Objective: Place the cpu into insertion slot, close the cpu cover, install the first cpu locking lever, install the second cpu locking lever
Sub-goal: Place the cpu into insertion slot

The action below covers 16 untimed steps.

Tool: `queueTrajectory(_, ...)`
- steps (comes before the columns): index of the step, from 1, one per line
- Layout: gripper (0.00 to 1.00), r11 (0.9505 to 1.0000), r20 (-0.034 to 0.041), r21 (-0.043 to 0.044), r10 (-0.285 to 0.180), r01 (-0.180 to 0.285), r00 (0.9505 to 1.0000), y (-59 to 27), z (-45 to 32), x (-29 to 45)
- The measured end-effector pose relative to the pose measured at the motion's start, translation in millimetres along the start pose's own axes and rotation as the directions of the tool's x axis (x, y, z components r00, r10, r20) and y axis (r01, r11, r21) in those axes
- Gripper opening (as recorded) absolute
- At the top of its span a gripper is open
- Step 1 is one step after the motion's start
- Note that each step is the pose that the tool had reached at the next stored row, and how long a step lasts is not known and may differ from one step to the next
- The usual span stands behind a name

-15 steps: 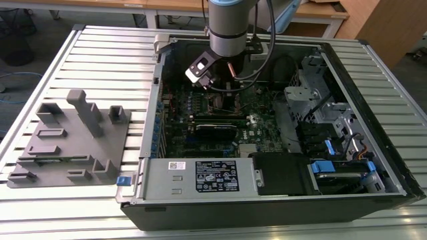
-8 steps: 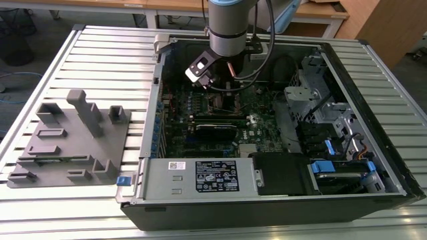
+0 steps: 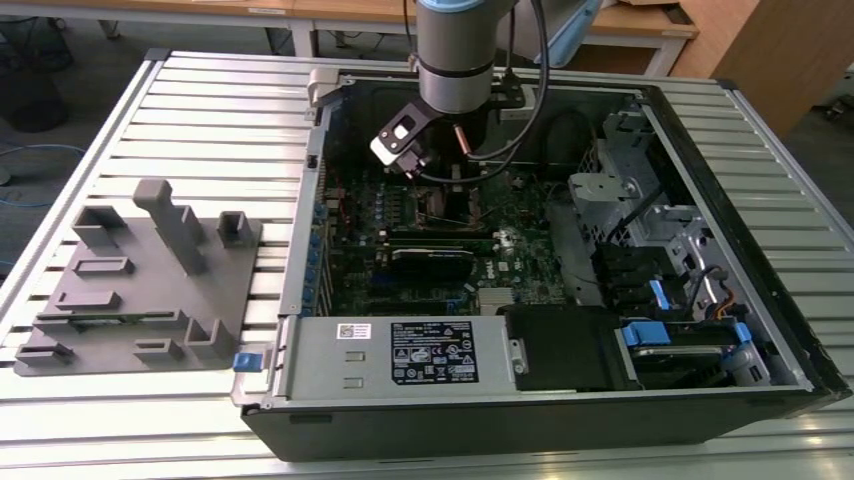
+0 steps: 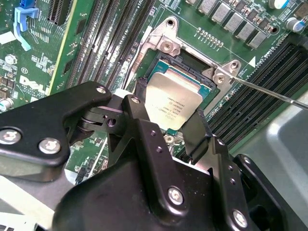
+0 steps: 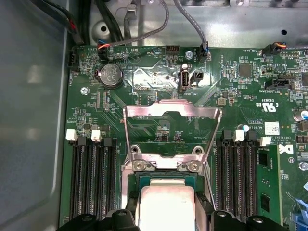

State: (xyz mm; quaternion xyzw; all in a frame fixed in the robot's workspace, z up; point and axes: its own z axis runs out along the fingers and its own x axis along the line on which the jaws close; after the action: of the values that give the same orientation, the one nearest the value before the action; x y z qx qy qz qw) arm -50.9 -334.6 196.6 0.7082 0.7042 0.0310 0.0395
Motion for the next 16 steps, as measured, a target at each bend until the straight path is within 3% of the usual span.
queueTrajectory(16, 0.54, 1.0000, 0.0000, -0.0001, 0.000, 0.000, 1.0000, -1.5, 1.1, 0.2)
